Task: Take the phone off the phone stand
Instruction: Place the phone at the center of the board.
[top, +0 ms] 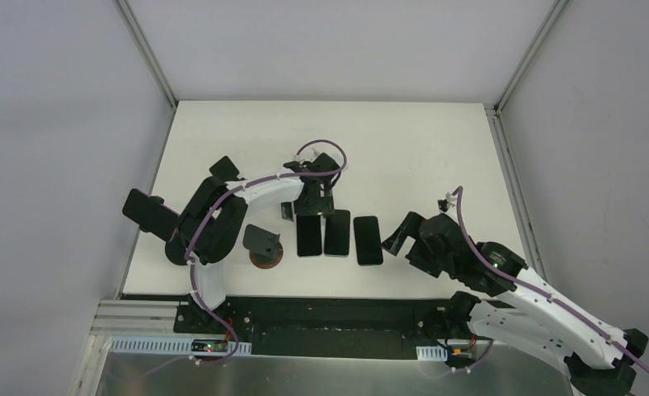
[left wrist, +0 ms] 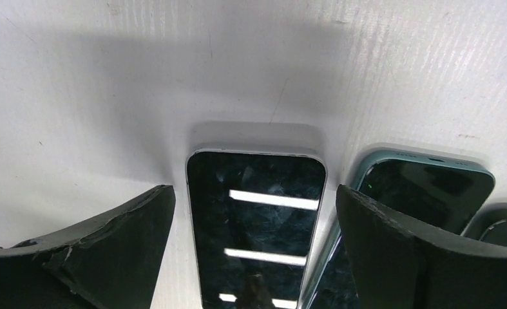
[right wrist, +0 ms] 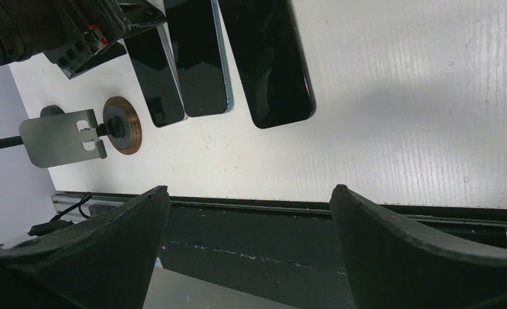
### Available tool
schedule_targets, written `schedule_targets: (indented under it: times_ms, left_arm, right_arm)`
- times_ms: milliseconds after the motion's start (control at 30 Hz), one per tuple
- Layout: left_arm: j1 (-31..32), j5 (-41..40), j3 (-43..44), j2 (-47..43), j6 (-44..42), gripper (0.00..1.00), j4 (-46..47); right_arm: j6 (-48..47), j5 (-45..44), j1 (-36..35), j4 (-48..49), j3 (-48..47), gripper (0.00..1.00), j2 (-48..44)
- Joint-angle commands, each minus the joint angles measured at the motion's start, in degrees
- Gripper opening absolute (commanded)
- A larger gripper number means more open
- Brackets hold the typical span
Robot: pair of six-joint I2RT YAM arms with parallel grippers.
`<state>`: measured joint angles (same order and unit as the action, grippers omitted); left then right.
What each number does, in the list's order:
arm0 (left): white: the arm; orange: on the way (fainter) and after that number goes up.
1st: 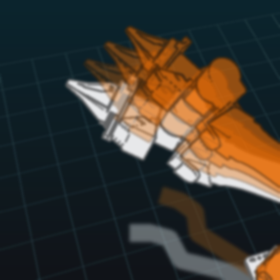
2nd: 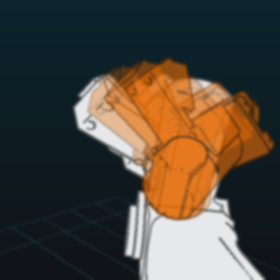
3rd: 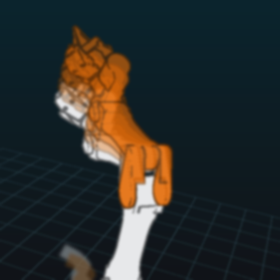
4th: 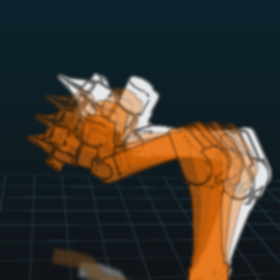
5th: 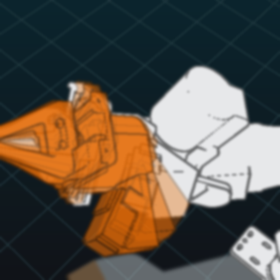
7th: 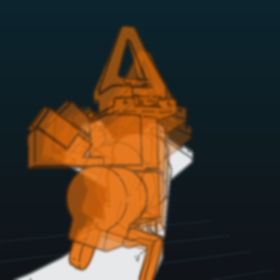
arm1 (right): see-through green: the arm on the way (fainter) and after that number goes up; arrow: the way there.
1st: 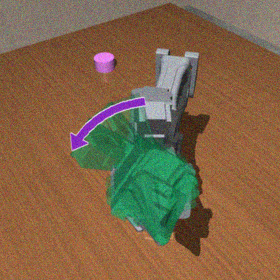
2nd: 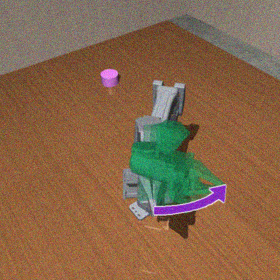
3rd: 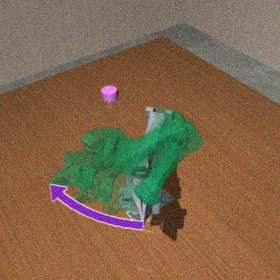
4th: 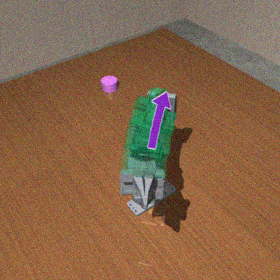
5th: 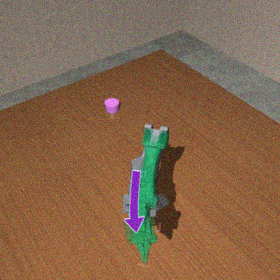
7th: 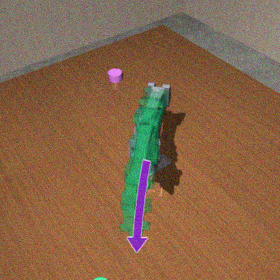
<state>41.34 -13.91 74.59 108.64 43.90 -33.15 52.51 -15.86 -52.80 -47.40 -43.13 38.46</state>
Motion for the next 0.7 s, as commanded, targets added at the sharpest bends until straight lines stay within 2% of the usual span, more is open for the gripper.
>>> schedule_targets:
  times_ms: [0,267,667]
  left_arm:
    - [0.76,-0.47,2.11,-4.14,-0.76,0.99,0.02]
    - [0.76,0.09,4.16,-9.43,-2.76,0.99,-1.84]
    - [0.76,-1.83,9.49,-19.63,-8.18,0.98,-9.75]
  right_arm:
    - [0.45,-1.75,0.17,-0.53,-1.11,0.99,-1.8]
    - [-2.25,0.19,0.15,-1.99,-3.02,0.99,-0.5]
    - [0.85,-5.39,0.17,-1.26,-1.35,0.99,-6.31]
